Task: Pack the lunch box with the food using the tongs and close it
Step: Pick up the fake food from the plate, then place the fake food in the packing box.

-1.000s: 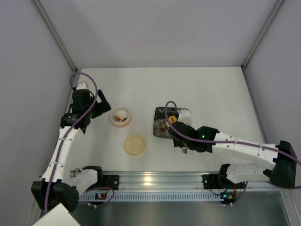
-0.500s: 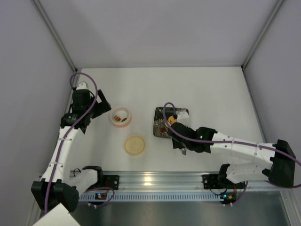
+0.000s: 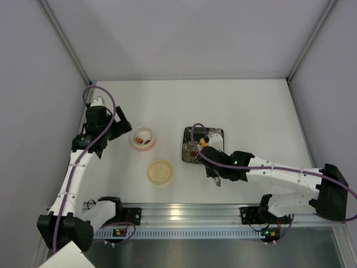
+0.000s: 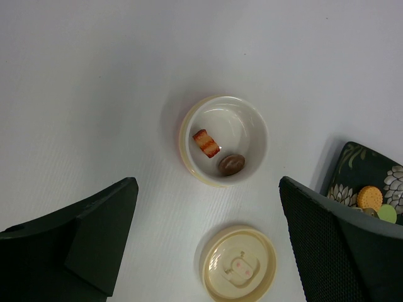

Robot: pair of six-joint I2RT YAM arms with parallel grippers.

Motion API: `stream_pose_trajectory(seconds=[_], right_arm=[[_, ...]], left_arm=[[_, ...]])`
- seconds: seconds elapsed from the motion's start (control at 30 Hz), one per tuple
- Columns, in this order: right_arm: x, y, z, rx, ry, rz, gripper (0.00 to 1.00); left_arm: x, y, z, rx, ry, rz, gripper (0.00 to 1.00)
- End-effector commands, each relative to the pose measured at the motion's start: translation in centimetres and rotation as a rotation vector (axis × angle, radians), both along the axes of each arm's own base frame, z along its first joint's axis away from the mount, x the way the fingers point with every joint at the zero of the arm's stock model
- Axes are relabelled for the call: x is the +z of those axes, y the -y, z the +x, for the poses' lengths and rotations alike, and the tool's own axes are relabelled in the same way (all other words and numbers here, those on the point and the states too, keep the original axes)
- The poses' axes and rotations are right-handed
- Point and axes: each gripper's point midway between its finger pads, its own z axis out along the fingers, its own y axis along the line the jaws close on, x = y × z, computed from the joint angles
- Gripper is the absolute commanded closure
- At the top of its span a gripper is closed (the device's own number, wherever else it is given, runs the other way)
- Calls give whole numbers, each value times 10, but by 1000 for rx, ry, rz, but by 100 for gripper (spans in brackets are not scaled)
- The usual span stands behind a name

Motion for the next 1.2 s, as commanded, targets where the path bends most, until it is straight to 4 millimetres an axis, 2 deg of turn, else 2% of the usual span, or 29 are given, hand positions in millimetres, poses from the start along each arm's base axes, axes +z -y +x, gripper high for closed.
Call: stream_pose_trajectory(seconds=[0.0,0.2,0.37,0.4,0.47,0.5,0.57,0.6,0.67,0.7,0.77,0.8,0.83,0.9,0.93,1.0,1.17], right_arm=[[28,-14,11,-11,54,84,76],[61,-25,20,6,100,120,77],[79,-43,29,44,121,116,78],[89,-51,31,54,132,134,79],[92,-65,34,81,134,138,79],[102,-75,37,92,143,165,79],[102,-93,39,129,134,168,79],[112,-105,40,150,136,197,79],[110,-124,43,184,129,193,79],[122,-137,45,201,136,225,79],[116,-155,47,231,122,212,79],[127,-167,48,250,130,237,79],[119,-176,50,261,116,223,80],[127,-189,51,276,121,242,80],[118,-197,51,288,105,225,80],[119,-206,53,298,99,233,80],[99,-222,58,307,73,209,79]], left_arm=[[12,-1,3,-7,57,0,1],[12,-1,3,-6,58,2,1],[12,-1,3,-4,57,2,1],[12,-1,3,-4,57,2,1],[11,-1,4,-5,55,3,1],[11,-1,4,-4,55,2,1],[11,-1,4,-5,54,4,1],[10,-1,4,-3,52,3,1],[10,-2,4,-2,52,4,1],[9,-2,4,-1,49,3,1],[6,-2,5,-1,40,6,1],[7,-2,5,1,42,7,1],[6,-2,5,2,40,8,1],[6,-3,5,4,40,9,1],[7,-3,5,4,42,9,1],[6,-3,5,6,40,10,1],[5,-3,4,6,39,10,1]])
